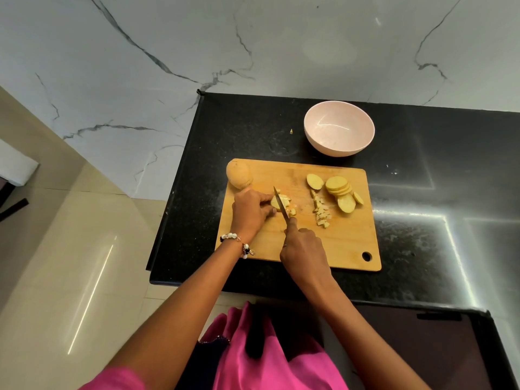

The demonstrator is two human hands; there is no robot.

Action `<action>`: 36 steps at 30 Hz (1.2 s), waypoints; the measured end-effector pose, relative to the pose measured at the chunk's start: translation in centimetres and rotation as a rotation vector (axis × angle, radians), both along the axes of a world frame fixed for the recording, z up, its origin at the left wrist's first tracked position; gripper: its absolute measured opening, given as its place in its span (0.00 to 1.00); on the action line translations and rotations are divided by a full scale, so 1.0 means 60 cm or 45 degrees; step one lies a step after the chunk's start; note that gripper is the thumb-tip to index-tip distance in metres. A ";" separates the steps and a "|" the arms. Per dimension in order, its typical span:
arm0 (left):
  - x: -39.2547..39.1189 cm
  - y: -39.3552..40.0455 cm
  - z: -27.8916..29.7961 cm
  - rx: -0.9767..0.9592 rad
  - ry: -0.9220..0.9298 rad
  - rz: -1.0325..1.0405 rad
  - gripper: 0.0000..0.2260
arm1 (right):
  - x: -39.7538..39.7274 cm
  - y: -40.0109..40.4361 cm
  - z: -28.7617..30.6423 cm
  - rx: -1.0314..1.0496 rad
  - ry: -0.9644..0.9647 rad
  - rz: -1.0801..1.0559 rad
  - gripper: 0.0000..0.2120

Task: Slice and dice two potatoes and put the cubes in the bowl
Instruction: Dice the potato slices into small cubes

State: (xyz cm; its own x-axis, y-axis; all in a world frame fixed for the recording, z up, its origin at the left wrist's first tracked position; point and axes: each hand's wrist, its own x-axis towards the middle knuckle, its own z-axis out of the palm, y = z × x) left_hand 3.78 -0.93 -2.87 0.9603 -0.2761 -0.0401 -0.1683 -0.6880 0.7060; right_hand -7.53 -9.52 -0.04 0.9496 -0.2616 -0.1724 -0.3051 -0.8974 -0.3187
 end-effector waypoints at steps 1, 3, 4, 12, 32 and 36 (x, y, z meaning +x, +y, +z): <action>-0.001 0.001 0.000 -0.008 -0.005 0.010 0.17 | 0.001 0.002 -0.002 -0.017 0.003 0.005 0.27; -0.002 0.001 0.002 -0.019 -0.018 0.015 0.16 | 0.005 0.007 -0.006 -0.038 0.005 0.007 0.27; -0.002 0.001 0.004 -0.023 -0.021 0.013 0.16 | 0.008 0.009 -0.007 -0.046 0.006 0.005 0.27; -0.003 0.002 0.006 -0.037 -0.044 0.027 0.15 | 0.008 0.009 -0.004 -0.069 -0.009 0.014 0.27; -0.007 0.003 0.002 -0.063 -0.070 0.043 0.15 | -0.052 0.013 -0.019 -0.093 0.036 0.089 0.28; -0.001 0.013 0.003 -0.034 0.005 -0.004 0.16 | -0.052 0.004 -0.016 0.078 -0.088 -0.018 0.24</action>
